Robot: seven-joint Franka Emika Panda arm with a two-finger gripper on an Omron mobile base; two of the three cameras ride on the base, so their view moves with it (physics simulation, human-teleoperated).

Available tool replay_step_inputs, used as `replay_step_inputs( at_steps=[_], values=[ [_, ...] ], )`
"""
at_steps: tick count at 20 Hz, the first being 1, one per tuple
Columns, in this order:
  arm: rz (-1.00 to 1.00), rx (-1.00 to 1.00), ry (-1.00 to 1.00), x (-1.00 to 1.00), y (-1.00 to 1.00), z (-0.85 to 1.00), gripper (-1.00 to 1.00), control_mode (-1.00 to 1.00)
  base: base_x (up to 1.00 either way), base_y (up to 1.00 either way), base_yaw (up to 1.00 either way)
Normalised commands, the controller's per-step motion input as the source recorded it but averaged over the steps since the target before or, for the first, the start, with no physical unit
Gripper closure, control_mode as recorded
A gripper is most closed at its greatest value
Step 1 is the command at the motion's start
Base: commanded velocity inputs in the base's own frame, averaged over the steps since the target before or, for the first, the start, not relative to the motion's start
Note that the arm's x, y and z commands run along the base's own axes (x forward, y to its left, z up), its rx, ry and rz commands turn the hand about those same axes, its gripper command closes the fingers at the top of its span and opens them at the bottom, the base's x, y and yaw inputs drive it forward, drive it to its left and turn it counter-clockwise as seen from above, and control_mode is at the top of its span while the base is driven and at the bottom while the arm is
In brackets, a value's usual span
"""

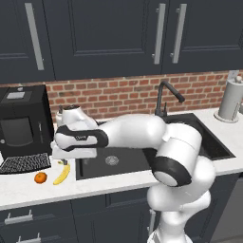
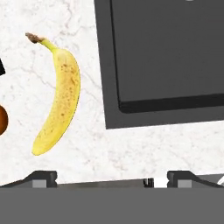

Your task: Put the colander in the sink, put the tangerine, banana in the colander, and turn on the sink faucet and pour water over the colander.

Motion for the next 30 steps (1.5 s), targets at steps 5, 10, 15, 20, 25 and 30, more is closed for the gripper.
replay_step_inputs(
  at_steps=[5, 10, 15, 20, 25, 30],
  values=[
    [0.0, 0.0, 0.0, 0.39, 0.24, -0.34, -1.0, -1.0, 0.0, 0.0, 0.0],
    [0.0, -0.03, 0.0, 0.16, 0.41, -0.25, -1.0, -1.0, 0.0, 0.0, 0.0],
    [0.0, -0.03, 0.01, 0.05, 0.27, -0.02, -1.0, -1.0, 0.0, 0.0, 0.0],
    [0.0, 0.0, 0.0, 0.03, 0.0, -0.02, -1.0, -1.0, 0.0, 0.0, 0.0],
    [0.0, 0.0, 0.0, 0.03, 0.0, -0.08, -1.0, -1.0, 0.0, 0.0, 0.0],
    [0.0, 0.0, 0.0, 0.01, -0.04, -0.37, -1.0, -1.0, 0.0, 0.0, 0.0]
  ],
)
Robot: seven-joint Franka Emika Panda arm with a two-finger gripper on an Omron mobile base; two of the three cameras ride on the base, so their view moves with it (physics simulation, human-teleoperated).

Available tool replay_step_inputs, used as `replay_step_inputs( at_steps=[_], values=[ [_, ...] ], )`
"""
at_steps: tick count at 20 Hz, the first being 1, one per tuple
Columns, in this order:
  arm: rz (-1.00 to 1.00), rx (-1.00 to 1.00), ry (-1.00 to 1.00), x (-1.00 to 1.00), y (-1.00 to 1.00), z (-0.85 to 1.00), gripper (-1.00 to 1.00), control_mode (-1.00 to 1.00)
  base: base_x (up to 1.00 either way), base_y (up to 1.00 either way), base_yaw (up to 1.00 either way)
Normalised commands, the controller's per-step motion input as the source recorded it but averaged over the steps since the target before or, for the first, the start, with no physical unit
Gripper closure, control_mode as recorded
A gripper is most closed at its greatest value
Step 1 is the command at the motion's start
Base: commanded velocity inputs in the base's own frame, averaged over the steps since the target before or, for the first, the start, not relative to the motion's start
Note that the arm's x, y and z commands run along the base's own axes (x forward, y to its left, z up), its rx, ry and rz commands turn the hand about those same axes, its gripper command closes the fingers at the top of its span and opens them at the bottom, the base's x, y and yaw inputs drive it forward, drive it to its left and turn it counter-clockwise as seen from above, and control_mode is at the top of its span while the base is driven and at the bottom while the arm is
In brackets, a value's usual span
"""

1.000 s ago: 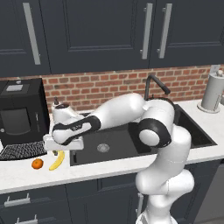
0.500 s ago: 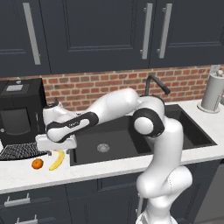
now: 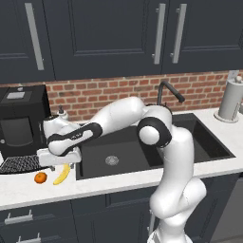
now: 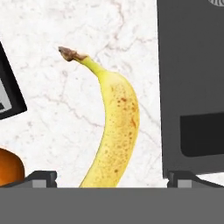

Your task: Put the colander in the sink, put the tangerine, banana in the colander, and turn on the sink faucet and pour water over the colander.

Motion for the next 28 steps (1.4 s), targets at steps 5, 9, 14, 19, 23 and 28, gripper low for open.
replay_step_inputs(
  at_steps=[5, 9, 14, 19, 23, 28],
  values=[
    [0.0, 0.0, 0.0, 0.0, -0.14, -0.3, -1.0, -1.0, 0.0, 0.0, 0.0],
    [0.0, 0.0, 0.0, 0.0, -0.08, -0.19, -1.0, -1.0, 0.0, 0.0, 0.0],
    [0.0, 0.0, 0.0, 0.01, 0.0, -0.15, -1.0, -1.0, 0.0, 0.0, 0.0],
    [0.0, 0.0, 0.0, 0.0, 0.0, -0.11, -1.0, -1.0, 0.0, 0.0, 0.0],
    [0.0, 0.0, 0.0, 0.0, 0.0, -0.09, -1.0, -1.0, 0.0, 0.0, 0.0],
    [0.0, 0.0, 0.0, 0.0, 0.0, -0.07, 1.0, -1.0, 0.0, 0.0, 0.0]
  ],
)
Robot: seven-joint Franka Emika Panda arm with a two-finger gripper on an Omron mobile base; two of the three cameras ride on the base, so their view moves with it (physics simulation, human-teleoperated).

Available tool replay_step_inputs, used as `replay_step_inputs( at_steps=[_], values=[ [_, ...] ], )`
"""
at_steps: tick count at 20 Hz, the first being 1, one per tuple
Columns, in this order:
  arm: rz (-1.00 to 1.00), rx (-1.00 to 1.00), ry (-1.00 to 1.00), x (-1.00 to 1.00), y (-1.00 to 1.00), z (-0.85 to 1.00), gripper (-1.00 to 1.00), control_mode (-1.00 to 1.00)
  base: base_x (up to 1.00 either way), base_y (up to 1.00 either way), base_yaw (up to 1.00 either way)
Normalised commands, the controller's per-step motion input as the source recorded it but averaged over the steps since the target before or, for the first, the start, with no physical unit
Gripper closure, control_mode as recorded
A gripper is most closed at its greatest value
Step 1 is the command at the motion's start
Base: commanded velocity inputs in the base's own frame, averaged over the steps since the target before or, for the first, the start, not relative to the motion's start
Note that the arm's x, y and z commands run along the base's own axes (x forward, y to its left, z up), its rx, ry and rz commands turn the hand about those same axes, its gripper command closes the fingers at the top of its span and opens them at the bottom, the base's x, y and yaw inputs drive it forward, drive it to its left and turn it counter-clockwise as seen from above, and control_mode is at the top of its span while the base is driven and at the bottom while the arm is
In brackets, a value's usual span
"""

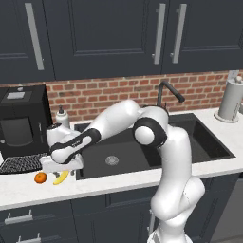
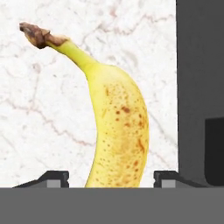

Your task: Put the colander in the sink, put the tangerine, banana in the colander, and turn on the sink faucet and pour water over the colander.

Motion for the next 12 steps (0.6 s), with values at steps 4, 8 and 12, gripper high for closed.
replay_step_inputs(
  at_steps=[4, 8, 12],
  values=[
    [0.0, 0.0, 0.0, 0.0, 0.0, 0.0, 1.0, -1.0, 0.0, 0.0, 0.0],
    [0.0, 0.0, 0.0, 0.0, 0.0, 0.0, 1.0, -1.0, 0.0, 0.0, 0.0],
    [0.0, 0.0, 0.0, 0.0, -0.03, 0.01, 1.0, -1.0, 0.0, 0.0, 0.0]
  ],
)
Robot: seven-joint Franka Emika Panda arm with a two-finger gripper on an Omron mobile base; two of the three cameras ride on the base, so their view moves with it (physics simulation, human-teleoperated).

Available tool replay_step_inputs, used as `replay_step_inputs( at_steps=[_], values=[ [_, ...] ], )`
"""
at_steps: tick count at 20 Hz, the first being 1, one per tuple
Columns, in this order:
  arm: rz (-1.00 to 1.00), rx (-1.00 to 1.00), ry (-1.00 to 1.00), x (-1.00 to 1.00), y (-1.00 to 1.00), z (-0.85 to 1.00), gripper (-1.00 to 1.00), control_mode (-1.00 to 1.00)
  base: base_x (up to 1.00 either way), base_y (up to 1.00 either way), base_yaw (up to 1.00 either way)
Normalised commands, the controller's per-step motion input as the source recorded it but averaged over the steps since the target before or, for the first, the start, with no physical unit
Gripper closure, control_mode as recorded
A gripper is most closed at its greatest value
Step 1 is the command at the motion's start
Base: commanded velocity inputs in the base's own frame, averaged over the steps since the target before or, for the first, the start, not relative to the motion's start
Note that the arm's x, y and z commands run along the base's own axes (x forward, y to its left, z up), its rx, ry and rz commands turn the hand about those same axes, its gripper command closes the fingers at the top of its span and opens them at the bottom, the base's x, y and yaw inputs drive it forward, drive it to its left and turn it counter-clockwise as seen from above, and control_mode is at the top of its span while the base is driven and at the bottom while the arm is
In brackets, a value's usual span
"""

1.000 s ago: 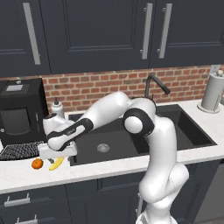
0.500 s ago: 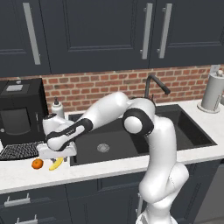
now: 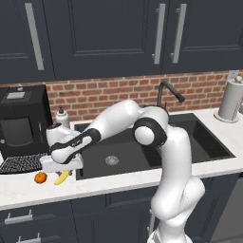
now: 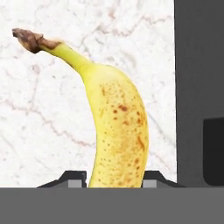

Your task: Put the colander in the sink, put the tangerine, banana in the colander, and turn on the sink faucet and pour water over the colander.

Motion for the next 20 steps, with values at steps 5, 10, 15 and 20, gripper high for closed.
replay_step_inputs(
  at_steps=[5, 10, 15, 20],
  values=[
    [0.0, 0.0, -0.03, -0.05, -0.51, 0.33, 1.0, -1.0, 0.0, 0.0, 0.0],
    [0.0, 0.0, -0.02, -0.43, -1.0, 0.23, 1.0, -1.0, 0.0, 0.0, 0.0],
    [0.0, 0.0, 0.0, -0.21, -1.0, 0.28, 1.0, -1.0, 0.0, 0.0, 0.0],
    [-0.03, 0.04, 0.0, 0.0, -1.0, 0.37, 1.0, -1.0, 0.0, 0.0, 0.0]
  ],
)
